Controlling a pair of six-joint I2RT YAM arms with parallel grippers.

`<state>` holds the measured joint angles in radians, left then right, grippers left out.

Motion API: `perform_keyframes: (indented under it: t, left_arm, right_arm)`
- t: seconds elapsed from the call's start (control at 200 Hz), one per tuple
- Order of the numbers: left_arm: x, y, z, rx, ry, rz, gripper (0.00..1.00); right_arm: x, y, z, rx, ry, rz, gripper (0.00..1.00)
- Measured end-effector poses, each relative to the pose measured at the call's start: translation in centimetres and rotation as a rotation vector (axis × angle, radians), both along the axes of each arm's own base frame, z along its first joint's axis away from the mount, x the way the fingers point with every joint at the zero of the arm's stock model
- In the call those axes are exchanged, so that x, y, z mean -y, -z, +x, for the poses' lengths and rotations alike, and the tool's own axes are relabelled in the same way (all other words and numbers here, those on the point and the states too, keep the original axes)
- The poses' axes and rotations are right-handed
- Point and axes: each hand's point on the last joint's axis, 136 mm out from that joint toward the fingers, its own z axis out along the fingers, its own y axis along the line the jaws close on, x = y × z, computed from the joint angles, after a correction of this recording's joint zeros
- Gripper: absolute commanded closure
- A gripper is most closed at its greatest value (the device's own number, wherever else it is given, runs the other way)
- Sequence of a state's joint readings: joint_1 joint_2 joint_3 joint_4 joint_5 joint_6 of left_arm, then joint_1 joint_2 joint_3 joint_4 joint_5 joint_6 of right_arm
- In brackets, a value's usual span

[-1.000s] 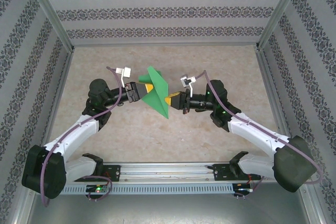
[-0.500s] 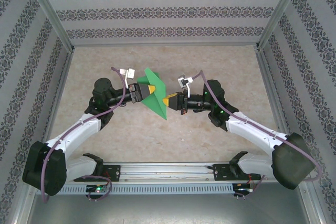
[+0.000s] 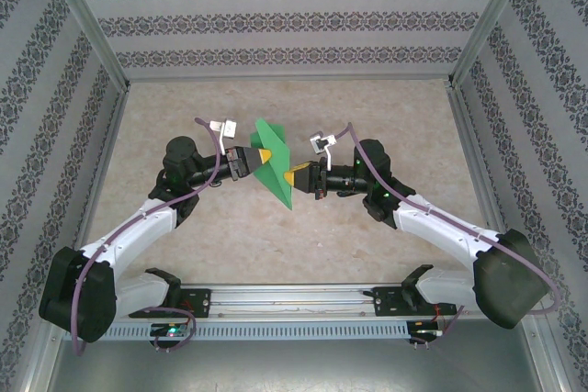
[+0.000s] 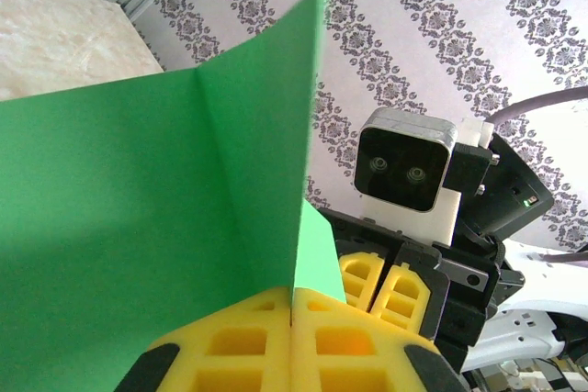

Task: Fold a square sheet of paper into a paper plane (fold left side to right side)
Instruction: Turn over the paper at the center of the table.

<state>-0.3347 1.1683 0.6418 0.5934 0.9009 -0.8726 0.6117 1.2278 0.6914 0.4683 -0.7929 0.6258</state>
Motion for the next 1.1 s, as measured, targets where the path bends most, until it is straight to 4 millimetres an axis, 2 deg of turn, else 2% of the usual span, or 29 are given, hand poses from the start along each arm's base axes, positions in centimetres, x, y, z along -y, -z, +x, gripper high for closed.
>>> perform_keyframes:
  t: [0.255,0.4,0.48,0.58,0.72,0.899,1.099]
  left_arm:
    - [-0.1,-0.6,0.3,0.021,-0.019,-0.016,1.0]
    - [-0.2,-1.0,0.4,0.034,-0.023,-0.023,1.0]
    - [-0.2,-1.2,0.3,0.043,-0.022,-0.029,1.0]
    - [-0.1,-1.6,0.3,0.061,-0.02,-0.038,1.0]
    - [0.3,-2.0,0.0,0.075,-0.01,-0.045,1.0]
    - [0.7,-2.0,-0.1,0.085,0.004,-0.051,1.0]
    - [1.1,-2.1,-0.4,0.092,0.017,-0.055,1.0]
  right_arm:
    - [0.6,-0.2,0.5,-0.012,0.048,-0.007,0.65]
    - [2.6,-2.1,0.8,0.015,0.128,0.029,0.46]
    - [3.9,-2.5,0.7,0.027,0.171,0.042,0.36]
    - [4.8,-1.5,0.7,-0.009,0.202,0.04,0.22]
    - [4.9,0.6,0.4,-0.089,0.209,0.022,0.07]
    - [3.8,1.1,-0.1,-0.115,0.175,0.023,0.02]
    - [2.2,1.8,-0.3,-0.139,0.125,0.031,0.09]
